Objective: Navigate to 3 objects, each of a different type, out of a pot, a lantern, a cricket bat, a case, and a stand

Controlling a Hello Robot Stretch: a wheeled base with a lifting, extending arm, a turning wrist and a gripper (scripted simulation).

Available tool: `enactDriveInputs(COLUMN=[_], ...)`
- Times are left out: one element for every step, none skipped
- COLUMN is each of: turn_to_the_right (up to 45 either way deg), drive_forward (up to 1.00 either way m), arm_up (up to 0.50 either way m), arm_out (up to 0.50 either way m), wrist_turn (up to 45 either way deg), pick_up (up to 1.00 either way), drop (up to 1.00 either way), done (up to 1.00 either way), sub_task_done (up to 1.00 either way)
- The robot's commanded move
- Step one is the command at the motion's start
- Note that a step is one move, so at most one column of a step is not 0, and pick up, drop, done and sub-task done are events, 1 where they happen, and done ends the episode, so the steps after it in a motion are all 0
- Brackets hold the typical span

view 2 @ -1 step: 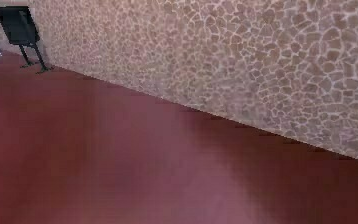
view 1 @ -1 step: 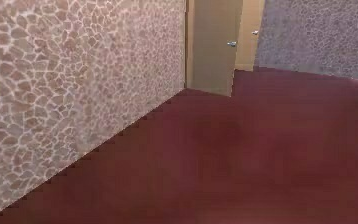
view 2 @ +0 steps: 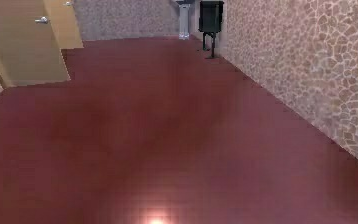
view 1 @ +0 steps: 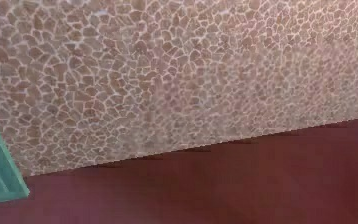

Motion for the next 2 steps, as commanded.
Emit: enactDriveInputs(turn_to_the_right=[-45.0, -30.0], drive_forward=[0.0, 0.0], arm_up=[0.0, 0.0], arm_out=[0.0, 0.0], wrist_turn=[0.0, 0.0], pick_up=[0.0, 0.0], drop=[0.0, 0.0], done=[0.0, 0.0], sub_task_done=[0.0, 0.0])
